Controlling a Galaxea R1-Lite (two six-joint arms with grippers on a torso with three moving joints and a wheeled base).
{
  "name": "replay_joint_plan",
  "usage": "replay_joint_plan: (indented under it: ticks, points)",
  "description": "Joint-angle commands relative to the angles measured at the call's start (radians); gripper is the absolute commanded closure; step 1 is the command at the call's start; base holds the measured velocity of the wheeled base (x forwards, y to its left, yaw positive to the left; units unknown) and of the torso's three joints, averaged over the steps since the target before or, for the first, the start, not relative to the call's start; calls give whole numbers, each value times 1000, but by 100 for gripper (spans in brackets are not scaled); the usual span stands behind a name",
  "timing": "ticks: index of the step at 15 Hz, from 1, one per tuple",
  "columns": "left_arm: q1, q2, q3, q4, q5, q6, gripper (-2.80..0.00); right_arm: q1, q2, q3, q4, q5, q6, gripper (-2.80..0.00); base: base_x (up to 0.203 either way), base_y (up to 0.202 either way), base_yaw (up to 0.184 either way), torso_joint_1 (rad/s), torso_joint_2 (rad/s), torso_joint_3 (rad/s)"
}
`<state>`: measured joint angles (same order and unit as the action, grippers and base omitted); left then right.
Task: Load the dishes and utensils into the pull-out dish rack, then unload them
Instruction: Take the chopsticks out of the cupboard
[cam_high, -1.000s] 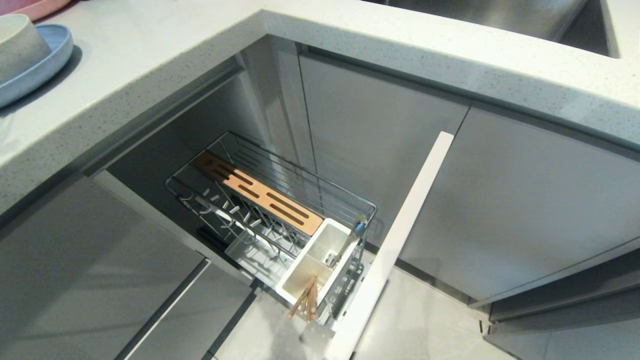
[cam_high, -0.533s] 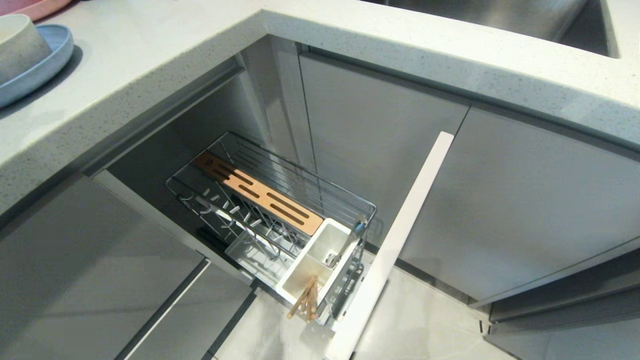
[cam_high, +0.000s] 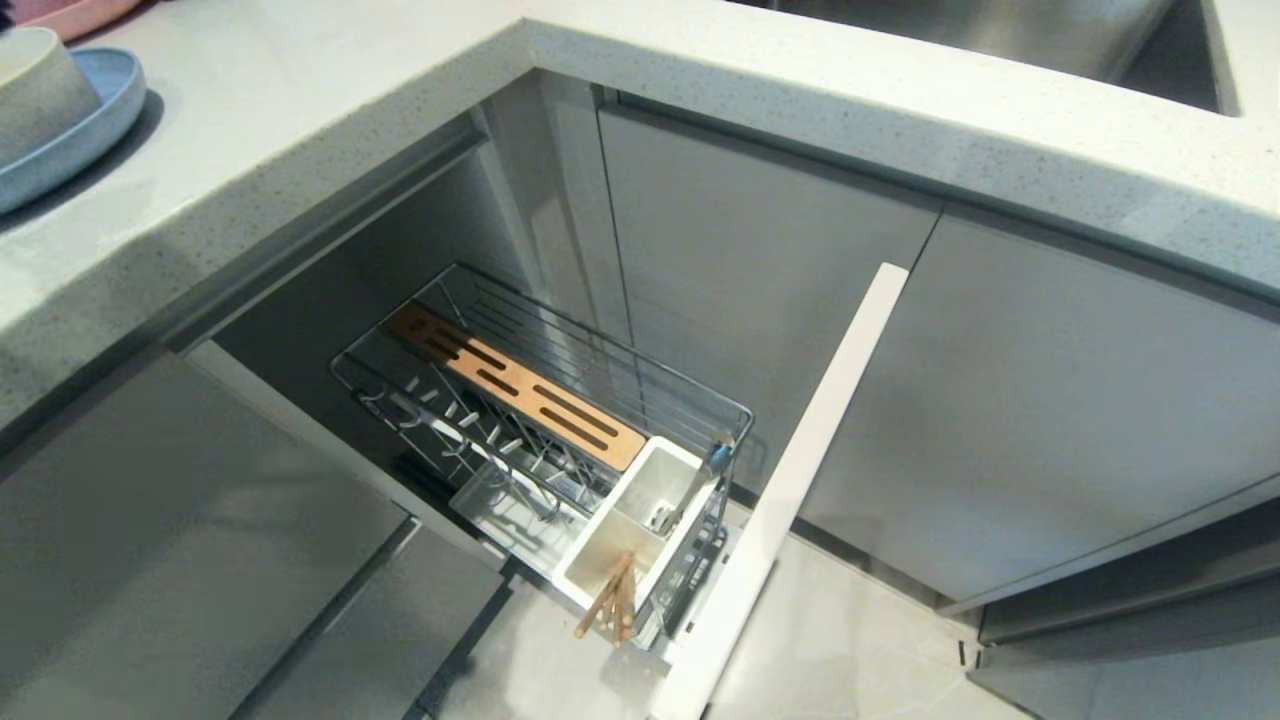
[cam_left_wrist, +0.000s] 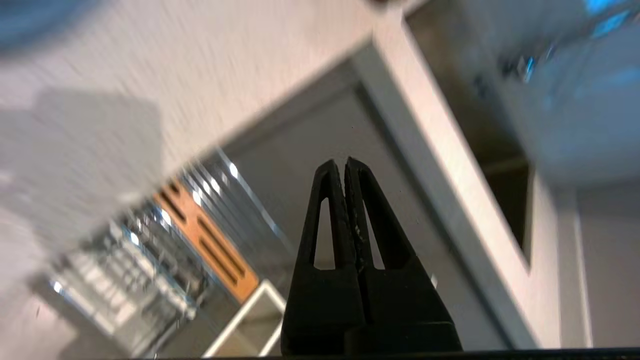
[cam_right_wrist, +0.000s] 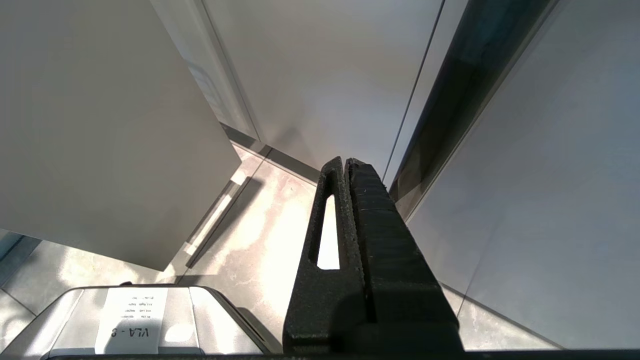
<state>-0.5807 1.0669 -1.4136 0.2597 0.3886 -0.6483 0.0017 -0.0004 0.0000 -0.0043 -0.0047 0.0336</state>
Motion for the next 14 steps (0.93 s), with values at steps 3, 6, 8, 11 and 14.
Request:
replay_joint_plan:
  ticks: [3,6,8,11,14]
  points:
    - [-201,95,94,26,109,10,0,1,-4,2,0,0,0,0,0,0,0,0,0,0]
    - [-317,124,156,89,116,62,0,0,-4,2,-1,0,0,0,0,0,0,0,0,0]
    - [-345,168,191,177,118,108,0,1,-4,2,-1,0,0,0,0,0,0,0,0,0]
    - [-362,220,197,294,119,112,-280,0,-4,2,-2,0,0,0,0,0,0,0,0,0]
    - [-372,273,196,375,115,102,-280,1,-4,2,-2,0,0,0,0,0,0,0,0,0]
